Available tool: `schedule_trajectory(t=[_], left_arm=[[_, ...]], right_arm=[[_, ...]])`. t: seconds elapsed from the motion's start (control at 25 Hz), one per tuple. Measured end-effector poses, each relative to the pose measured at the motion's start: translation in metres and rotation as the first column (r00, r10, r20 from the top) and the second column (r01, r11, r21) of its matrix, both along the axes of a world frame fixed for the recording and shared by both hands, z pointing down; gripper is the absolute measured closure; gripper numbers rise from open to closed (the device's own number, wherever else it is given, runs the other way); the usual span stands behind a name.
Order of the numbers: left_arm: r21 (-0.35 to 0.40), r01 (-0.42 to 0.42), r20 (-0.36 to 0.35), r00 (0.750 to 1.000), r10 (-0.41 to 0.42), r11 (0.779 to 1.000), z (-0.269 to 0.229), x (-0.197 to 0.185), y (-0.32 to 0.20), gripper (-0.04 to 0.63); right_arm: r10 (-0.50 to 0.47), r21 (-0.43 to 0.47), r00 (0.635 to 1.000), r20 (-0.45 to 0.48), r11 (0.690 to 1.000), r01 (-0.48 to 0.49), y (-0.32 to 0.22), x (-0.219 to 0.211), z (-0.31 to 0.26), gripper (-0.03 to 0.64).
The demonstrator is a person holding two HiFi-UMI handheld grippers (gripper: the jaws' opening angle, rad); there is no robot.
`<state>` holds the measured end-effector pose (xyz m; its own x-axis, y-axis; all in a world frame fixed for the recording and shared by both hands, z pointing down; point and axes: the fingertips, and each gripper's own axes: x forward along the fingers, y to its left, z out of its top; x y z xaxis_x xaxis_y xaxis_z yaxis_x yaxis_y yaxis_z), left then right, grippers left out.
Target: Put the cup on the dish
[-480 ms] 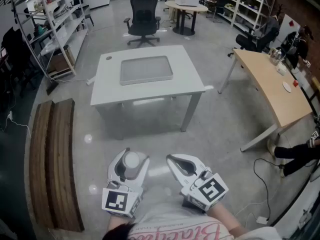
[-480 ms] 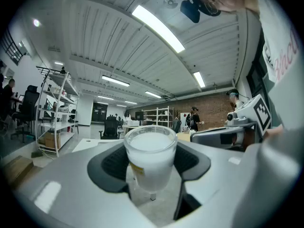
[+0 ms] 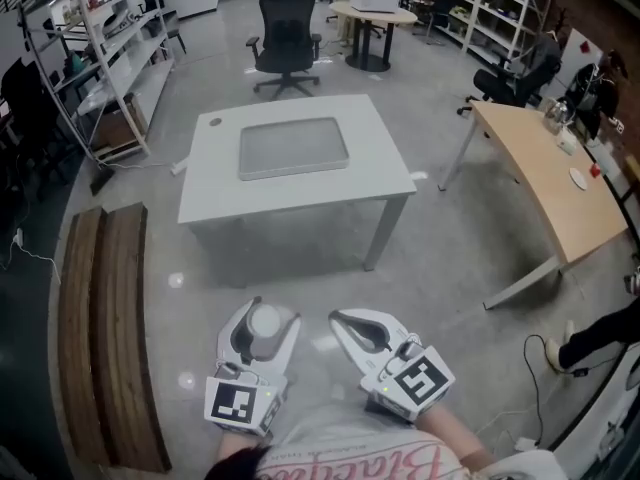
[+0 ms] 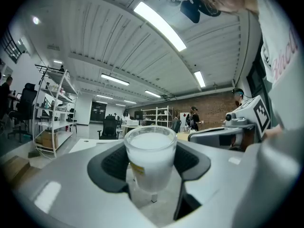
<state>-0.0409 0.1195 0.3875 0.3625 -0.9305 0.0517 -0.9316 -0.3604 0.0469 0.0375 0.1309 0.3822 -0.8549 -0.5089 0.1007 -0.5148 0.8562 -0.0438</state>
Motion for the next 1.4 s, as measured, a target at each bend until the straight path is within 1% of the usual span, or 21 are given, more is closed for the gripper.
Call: schedule_trajectory(t=[0.24, 0.64, 0.76, 0.84, 1.0, 1.2, 1.4], left_arm=[[-0.010, -0.020, 0.000, 1.000, 0.020, 1.000, 0.006, -0.011, -0.044, 0.333], [0.006, -0.027, -0.032, 0.999, 0.027, 1.000, -0.002, -0.041, -0.147, 0.334], [-0.002, -0.035, -0.040, 0.999, 0.035, 0.999, -0.003, -0.049, -0.171, 0.334], [-0.015, -0.043, -0.035, 0.999, 0.042, 0.999, -0.001, -0.054, -0.186, 0.334], [-0.039, -0.043, 0.002, 0.999, 0.043, 0.998, 0.004, -0.063, -0.214, 0.334], [-0.045, -0.067, 0.007, 0.998, 0.067, 0.997, 0.009, -0.062, -0.245, 0.334], [-0.056, -0.084, 0.009, 0.996, 0.084, 0.995, 0.019, -0.059, -0.280, 0.334]], right_arm=[[0.023, -0.022, 1.000, -0.002, 0.999, -0.023, -0.043, -0.008, 0.006, 0.615], [0.052, -0.023, 0.998, -0.027, 0.998, -0.053, -0.135, -0.033, -0.005, 0.615], [0.058, -0.022, 0.998, -0.028, 0.998, -0.058, -0.158, -0.042, -0.007, 0.615], [0.066, -0.038, 0.998, -0.024, 0.997, -0.067, -0.174, -0.048, -0.006, 0.615], [0.068, -0.064, 0.998, -0.005, 0.996, -0.069, -0.202, -0.063, -0.007, 0.615], [0.087, -0.080, 0.996, -0.016, 0.993, -0.088, -0.237, -0.073, -0.006, 0.615], [0.104, -0.087, 0.994, -0.018, 0.991, -0.106, -0.262, -0.072, -0.006, 0.615]])
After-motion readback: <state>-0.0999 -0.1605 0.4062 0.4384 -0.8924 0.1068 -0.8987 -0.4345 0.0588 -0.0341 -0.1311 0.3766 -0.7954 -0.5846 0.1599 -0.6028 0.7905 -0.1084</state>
